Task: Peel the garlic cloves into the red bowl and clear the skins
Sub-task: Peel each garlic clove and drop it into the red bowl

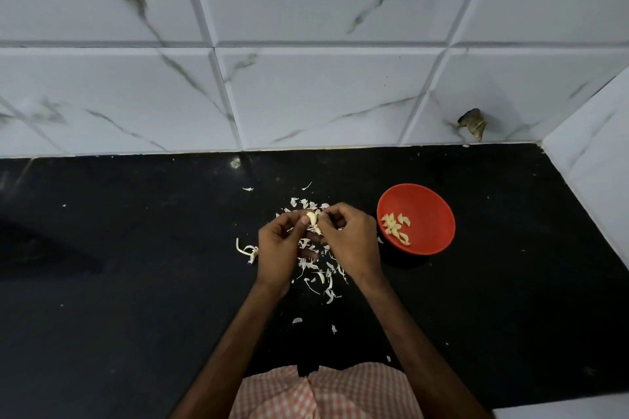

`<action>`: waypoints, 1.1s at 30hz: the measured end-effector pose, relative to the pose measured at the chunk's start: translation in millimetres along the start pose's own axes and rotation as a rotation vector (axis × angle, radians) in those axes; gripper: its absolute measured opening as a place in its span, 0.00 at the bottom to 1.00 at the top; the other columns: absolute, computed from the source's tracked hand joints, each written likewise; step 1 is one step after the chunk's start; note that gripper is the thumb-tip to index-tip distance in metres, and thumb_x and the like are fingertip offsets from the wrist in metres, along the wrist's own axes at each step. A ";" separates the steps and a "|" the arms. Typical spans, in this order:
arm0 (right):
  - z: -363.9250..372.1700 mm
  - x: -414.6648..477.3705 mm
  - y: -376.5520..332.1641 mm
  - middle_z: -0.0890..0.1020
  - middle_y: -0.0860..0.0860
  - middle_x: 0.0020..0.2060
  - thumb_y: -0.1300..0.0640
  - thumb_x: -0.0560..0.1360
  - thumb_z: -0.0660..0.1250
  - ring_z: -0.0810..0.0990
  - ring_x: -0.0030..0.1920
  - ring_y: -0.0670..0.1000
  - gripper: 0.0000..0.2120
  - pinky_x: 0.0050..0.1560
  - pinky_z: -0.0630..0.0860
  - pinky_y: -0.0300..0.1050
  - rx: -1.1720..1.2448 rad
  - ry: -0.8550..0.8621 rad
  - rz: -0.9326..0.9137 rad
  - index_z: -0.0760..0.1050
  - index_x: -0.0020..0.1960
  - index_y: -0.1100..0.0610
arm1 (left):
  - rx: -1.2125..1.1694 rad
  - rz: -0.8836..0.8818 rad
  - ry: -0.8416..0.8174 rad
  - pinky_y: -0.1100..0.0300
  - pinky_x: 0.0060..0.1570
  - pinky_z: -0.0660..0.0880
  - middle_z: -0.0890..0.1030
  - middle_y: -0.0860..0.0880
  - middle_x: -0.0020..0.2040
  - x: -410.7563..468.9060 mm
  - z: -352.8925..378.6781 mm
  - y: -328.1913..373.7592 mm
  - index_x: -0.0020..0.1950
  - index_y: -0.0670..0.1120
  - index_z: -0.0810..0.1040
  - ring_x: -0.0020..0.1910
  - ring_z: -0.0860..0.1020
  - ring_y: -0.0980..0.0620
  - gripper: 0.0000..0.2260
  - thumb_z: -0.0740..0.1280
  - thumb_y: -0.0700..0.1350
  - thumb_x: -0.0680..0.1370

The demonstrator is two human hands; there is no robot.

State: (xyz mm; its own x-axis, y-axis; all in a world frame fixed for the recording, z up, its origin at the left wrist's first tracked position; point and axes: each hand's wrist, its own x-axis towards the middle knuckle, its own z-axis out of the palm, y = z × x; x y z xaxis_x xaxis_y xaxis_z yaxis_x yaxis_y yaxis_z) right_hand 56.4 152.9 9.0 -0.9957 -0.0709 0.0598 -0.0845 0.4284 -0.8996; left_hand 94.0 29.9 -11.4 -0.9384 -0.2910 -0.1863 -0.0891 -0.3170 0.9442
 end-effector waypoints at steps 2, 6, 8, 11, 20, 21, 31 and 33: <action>0.9 0.2 2.0 0.84 0.47 0.35 0.59 0.77 0.70 0.84 0.36 0.46 0.04 0.40 0.84 0.49 0.045 -0.003 0.055 0.83 0.47 0.58 | -0.112 -0.100 0.010 0.61 0.29 0.78 0.84 0.42 0.45 0.8 -0.6 -1.3 0.58 0.34 0.79 0.35 0.83 0.52 0.08 0.65 0.36 0.82; 2.6 0.4 5.4 0.84 0.47 0.36 0.60 0.78 0.69 0.83 0.37 0.45 0.05 0.43 0.83 0.52 0.024 0.020 0.074 0.82 0.45 0.59 | -0.287 -0.256 0.041 0.63 0.33 0.79 0.84 0.47 0.45 6.8 -3.3 -0.2 0.57 0.37 0.81 0.35 0.81 0.55 0.08 0.67 0.38 0.81; 4.7 0.3 7.9 0.84 0.47 0.37 0.61 0.77 0.69 0.83 0.38 0.44 0.04 0.44 0.82 0.50 -0.003 0.028 0.073 0.83 0.45 0.59 | -0.328 -0.302 0.047 0.64 0.35 0.80 0.85 0.47 0.45 8.2 -3.1 1.1 0.56 0.38 0.81 0.36 0.82 0.55 0.09 0.69 0.40 0.78; 4.3 1.5 14.0 0.84 0.47 0.39 0.59 0.77 0.71 0.83 0.39 0.44 0.04 0.45 0.82 0.49 -0.073 0.027 0.081 0.82 0.47 0.59 | -0.353 -0.315 0.069 0.63 0.36 0.81 0.85 0.47 0.44 9.7 -3.5 0.8 0.55 0.38 0.81 0.36 0.82 0.54 0.09 0.69 0.40 0.77; 5.2 6.6 20.7 0.80 0.47 0.45 0.71 0.75 0.67 0.80 0.47 0.45 0.11 0.47 0.79 0.42 -0.137 -0.032 -0.115 0.75 0.50 0.56 | -0.364 -0.306 0.067 0.63 0.36 0.81 0.83 0.47 0.43 10.1 -3.8 -0.1 0.56 0.38 0.81 0.35 0.81 0.56 0.10 0.69 0.41 0.77; 6.0 7.3 20.2 0.82 0.47 0.46 0.73 0.76 0.65 0.81 0.48 0.44 0.13 0.49 0.79 0.42 -0.096 -0.038 -0.120 0.76 0.51 0.57 | -0.368 -0.304 0.068 0.63 0.37 0.81 0.83 0.48 0.42 10.3 -3.7 -0.6 0.56 0.38 0.81 0.35 0.81 0.55 0.09 0.68 0.40 0.78; 23.7 0.7 14.2 0.84 0.58 0.58 0.60 0.84 0.58 0.84 0.54 0.52 0.13 0.42 0.79 0.36 1.165 -0.223 0.530 0.79 0.60 0.62 | -0.062 -0.083 0.119 0.62 0.37 0.81 0.84 0.41 0.41 15.7 15.4 -9.4 0.48 0.35 0.81 0.38 0.83 0.50 0.04 0.73 0.32 0.74; 16.7 1.5 19.9 0.85 0.56 0.56 0.63 0.83 0.59 0.85 0.53 0.52 0.11 0.43 0.80 0.39 1.206 -0.156 0.550 0.80 0.58 0.60 | -0.017 -0.071 0.092 0.60 0.38 0.81 0.84 0.40 0.41 18.3 25.0 -12.3 0.49 0.33 0.80 0.39 0.83 0.49 0.06 0.73 0.32 0.74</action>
State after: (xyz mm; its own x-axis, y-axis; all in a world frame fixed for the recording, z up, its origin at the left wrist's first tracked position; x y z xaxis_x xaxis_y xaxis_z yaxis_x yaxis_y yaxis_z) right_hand 53.8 146.3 -16.0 -0.8677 -0.2831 -0.4086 0.4907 -0.6193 -0.6129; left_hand 69.6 51.0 -19.7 -0.8951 -0.3491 -0.2772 -0.1476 -0.3547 0.9233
